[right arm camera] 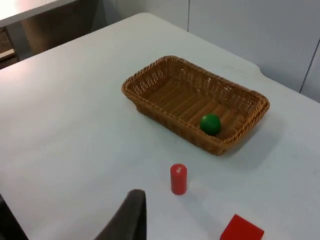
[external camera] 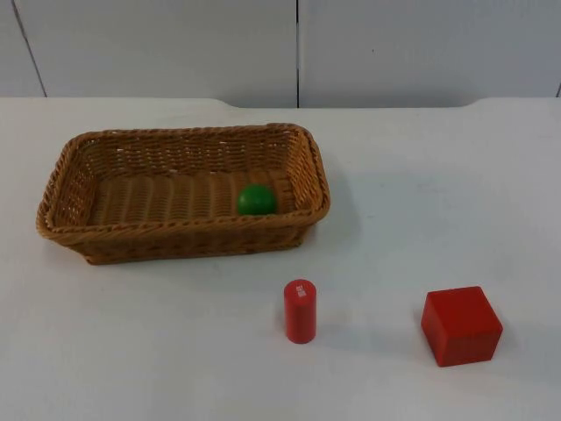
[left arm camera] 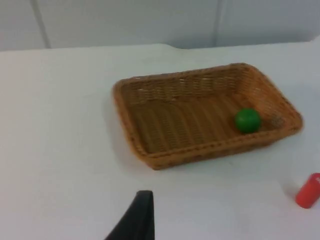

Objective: Pick up the basket with the left hand and place the object to the left of the red cylinder into the basket with the right hand.

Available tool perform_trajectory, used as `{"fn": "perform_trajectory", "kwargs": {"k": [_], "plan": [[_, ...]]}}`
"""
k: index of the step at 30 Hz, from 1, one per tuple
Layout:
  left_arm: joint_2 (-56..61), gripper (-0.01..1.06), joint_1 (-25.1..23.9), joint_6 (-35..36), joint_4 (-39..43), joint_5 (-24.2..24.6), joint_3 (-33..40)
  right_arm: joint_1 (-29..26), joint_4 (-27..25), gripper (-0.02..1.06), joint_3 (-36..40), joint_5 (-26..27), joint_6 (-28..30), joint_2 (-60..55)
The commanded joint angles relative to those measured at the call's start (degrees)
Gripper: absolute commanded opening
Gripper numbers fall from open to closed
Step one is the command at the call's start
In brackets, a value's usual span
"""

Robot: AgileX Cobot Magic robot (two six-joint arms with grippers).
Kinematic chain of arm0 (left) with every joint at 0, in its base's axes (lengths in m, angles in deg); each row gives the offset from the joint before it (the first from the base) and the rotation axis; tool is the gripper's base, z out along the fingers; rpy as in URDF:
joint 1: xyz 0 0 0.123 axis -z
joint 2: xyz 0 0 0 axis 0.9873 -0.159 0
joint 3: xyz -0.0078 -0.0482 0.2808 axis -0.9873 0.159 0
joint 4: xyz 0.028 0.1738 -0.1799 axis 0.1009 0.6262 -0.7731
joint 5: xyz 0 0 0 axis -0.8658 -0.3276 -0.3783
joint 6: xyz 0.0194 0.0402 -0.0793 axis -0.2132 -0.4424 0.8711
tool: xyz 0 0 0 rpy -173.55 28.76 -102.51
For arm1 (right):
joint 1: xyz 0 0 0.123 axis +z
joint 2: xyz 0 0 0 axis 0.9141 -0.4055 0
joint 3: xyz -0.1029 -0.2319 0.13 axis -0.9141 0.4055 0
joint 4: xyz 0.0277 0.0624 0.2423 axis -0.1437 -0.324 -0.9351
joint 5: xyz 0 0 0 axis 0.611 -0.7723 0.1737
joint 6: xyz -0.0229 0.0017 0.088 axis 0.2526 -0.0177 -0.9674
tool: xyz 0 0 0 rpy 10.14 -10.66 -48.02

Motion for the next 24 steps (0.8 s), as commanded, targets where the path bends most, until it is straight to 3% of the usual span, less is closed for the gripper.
{"fn": "perform_trajectory", "kwargs": {"k": [1,8,18,24], "plan": [[4.81,1.01,0.14,7.12,7.29,0.73,0.76,-0.16,-0.13,1.05,4.5,-1.67,-0.25,5.61],[14.19,1.01,0.14,13.15,17.78,5.99,0.76,-0.16,-0.13,1.05,8.81,-6.41,-0.55,13.68],[14.45,1.01,1.76,13.44,18.78,7.4,4.09,-0.16,2.06,1.05,8.93,-14.74,-1.59,23.94],[14.45,1.01,6.39,13.73,19.43,8.02,4.7,-0.16,2.06,1.05,9.16,-19.75,-2.37,25.42]]}}
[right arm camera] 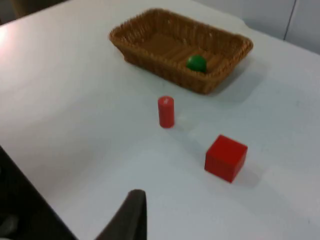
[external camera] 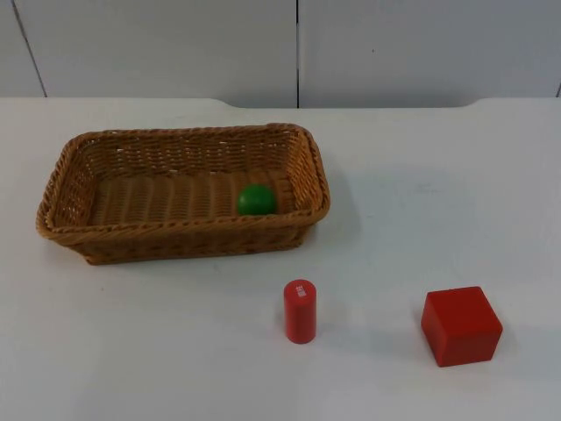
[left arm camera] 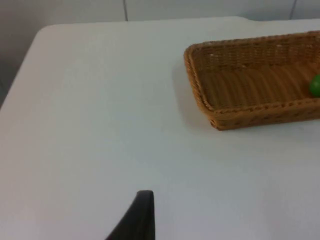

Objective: Pick up the basket with the left hand and place the object to the left of the red cylinder into the basket with the right hand.

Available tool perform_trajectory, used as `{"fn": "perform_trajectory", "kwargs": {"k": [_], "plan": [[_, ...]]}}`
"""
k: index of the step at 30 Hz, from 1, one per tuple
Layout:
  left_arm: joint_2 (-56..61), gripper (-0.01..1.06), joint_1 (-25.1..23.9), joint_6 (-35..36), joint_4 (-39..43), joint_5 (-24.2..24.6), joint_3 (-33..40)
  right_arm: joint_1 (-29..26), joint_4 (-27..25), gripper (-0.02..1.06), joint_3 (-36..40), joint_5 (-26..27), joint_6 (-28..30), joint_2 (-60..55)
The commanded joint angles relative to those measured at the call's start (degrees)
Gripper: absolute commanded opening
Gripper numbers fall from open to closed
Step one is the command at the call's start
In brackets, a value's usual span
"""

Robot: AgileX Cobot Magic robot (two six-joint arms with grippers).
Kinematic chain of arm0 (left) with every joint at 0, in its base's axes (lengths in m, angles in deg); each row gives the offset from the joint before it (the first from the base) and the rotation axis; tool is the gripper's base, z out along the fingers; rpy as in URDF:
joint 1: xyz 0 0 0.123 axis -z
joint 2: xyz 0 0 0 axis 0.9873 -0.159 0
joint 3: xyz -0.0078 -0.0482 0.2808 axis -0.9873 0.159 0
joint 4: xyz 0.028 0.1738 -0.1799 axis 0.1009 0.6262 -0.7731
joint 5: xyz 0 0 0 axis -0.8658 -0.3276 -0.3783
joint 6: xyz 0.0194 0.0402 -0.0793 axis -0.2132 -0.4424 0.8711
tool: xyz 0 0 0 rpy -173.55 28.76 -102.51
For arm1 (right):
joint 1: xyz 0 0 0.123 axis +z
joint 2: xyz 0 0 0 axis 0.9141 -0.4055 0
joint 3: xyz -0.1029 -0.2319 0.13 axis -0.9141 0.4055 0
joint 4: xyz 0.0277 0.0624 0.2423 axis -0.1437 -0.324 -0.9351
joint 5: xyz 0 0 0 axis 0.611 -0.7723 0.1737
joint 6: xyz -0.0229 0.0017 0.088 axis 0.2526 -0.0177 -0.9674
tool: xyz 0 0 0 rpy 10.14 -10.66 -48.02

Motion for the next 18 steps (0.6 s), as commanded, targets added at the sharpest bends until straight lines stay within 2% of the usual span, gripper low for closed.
{"fn": "perform_trajectory", "kwargs": {"k": [1,5,15,18], "plan": [[0.18,1.01,1.23,0.53,0.47,0.33,0.44,-0.16,0.16,1.05,0.65,-1.17,-0.38,0.1],[0.18,1.01,2.07,0.53,0.47,0.33,0.44,-0.16,-0.02,1.05,3.66,-1.59,-0.61,0.1],[0.18,1.01,2.07,0.53,0.47,0.33,0.44,-0.16,-0.6,1.05,3.83,1.3,-0.29,0.1],[0.18,1.01,2.07,0.53,0.47,0.33,0.44,-0.16,-0.6,1.05,5.93,4.46,-0.11,0.1]]}}
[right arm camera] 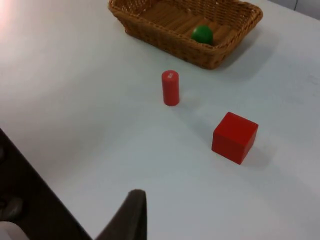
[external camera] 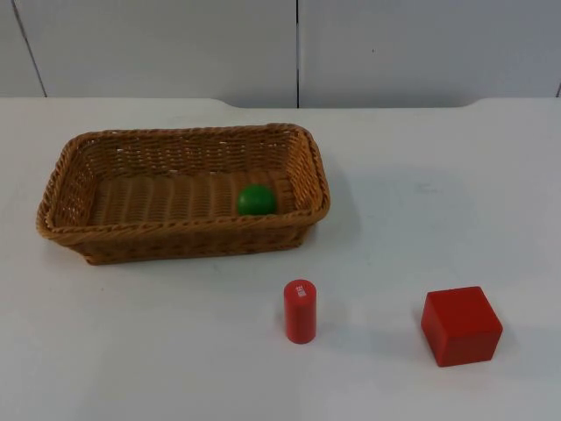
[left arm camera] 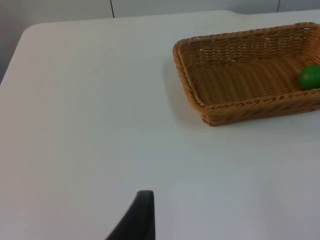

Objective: Pick up the basket with the left hand and place the object to the left of the red cylinder into the basket with the right hand.

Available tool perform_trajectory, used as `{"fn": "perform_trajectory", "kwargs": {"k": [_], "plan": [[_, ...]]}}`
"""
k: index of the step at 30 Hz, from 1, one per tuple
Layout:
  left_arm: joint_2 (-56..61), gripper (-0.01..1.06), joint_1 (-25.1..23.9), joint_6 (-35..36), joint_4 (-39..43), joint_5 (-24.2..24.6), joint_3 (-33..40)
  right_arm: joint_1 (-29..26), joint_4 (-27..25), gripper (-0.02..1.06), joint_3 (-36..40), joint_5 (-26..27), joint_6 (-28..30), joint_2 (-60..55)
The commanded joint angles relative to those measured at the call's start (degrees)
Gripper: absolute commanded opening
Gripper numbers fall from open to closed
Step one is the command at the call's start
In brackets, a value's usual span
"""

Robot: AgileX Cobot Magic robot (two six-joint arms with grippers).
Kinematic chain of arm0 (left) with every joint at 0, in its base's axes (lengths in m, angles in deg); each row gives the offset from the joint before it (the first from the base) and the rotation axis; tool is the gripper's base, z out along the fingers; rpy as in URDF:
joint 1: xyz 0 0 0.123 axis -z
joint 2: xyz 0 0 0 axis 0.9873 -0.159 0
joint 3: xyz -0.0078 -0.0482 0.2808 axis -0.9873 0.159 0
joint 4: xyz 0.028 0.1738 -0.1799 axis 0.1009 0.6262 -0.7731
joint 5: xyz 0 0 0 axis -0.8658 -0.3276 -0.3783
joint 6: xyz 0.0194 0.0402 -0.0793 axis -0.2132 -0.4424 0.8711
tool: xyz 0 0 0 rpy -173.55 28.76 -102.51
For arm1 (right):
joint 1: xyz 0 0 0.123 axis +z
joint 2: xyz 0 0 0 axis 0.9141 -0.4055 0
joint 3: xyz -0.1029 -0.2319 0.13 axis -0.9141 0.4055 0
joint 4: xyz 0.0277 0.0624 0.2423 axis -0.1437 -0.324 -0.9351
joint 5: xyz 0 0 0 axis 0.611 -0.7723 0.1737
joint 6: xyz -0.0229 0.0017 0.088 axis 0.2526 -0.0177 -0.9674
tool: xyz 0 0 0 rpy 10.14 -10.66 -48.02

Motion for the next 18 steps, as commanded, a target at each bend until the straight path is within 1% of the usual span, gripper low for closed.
{"fn": "perform_trajectory", "kwargs": {"k": [1,14,16,18], "plan": [[0.18,1.01,0.43,0.53,0.24,0.07,0.21,-0.16,-0.49,1.05,0.62,1.69,0.46,0.1],[0.18,1.01,0.45,0.53,0.24,0.07,0.21,-0.16,-0.51,1.05,0.62,1.69,0.63,0.1],[0.18,1.05,0.45,0.53,0.24,0.07,0.21,-0.16,-0.51,1.05,0.62,1.69,0.63,0.1],[0.18,1.05,0.45,0.53,0.24,0.07,0.21,-0.16,-0.51,1.05,0.62,1.69,0.63,0.1]]}}
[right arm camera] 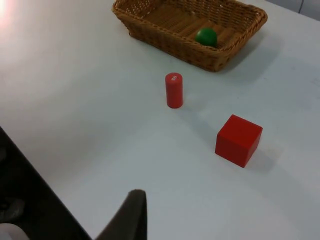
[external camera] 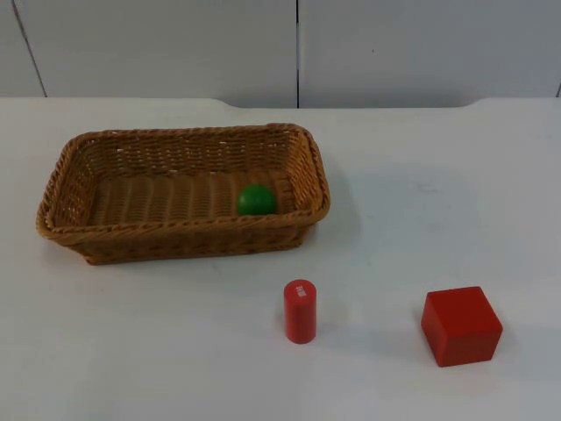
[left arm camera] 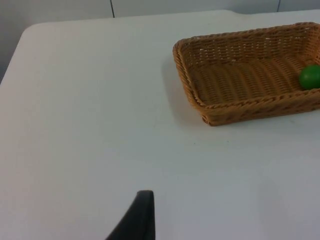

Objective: Pick up the basket with the left hand and place the object to the left of the red cylinder into the basket with the right hand.

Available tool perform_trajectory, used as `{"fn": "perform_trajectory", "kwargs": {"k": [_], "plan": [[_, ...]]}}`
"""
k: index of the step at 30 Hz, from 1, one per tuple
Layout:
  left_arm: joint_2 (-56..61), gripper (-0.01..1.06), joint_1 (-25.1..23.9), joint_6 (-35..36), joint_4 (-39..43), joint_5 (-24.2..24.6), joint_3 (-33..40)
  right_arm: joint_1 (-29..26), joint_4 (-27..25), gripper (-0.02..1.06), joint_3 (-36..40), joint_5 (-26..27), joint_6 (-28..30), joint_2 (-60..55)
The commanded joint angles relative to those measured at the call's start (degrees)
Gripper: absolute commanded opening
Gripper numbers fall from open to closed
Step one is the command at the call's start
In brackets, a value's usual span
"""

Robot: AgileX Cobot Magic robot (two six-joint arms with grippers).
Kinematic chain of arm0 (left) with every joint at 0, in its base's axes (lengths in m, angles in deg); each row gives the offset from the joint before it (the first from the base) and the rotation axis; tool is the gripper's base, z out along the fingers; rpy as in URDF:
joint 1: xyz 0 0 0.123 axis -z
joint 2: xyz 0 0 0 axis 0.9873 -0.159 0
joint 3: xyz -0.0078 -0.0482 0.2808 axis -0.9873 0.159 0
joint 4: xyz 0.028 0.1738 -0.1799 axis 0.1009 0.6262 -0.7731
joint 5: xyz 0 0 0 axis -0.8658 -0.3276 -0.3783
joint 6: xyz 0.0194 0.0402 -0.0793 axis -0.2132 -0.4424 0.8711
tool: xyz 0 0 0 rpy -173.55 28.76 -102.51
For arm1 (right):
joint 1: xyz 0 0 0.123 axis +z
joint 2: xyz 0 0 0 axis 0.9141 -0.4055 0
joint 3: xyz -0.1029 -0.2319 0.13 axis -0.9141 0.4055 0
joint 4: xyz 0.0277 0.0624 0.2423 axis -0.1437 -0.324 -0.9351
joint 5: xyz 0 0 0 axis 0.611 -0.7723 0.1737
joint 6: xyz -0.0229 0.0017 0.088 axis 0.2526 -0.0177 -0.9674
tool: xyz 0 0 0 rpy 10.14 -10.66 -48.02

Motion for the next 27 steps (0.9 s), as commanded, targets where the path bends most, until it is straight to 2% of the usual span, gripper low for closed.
{"fn": "perform_trajectory", "kwargs": {"k": [1,5,19,23,25,26,27], "plan": [[0.18,1.05,0.45,0.53,0.24,-0.02,0.21,-0.16,-0.08,1.05,0.17,0.8,0.41,0.1],[0.18,1.05,0.45,4.5,3.1,-0.02,0.21,-0.16,-0.19,1.05,0.17,0.8,0.16,0.1],[0.18,1.05,0.45,4.5,3.1,-0.02,0.21,-0.28,-0.17,1.05,0.07,0.92,0.16,0.1],[0.18,1.05,0.45,4.5,3.1,-0.02,0.21,-4.44,-0.17,1.05,0.07,0.92,0.16,0.1],[0.18,1.05,0.45,4.5,3.1,-0.02,0.21,-10.46,-0.32,1.05,0.07,0.92,0.16,0.1],[0.18,1.05,0.45,4.5,3.1,-0.02,0.21,-16.21,-0.32,1.05,0.07,0.92,0.16,0.1],[0.18,1.05,0.45,4.5,3.1,-0.02,0.21,-16.21,-0.32,1.05,0.07,0.92,0.16,0.1]]}}
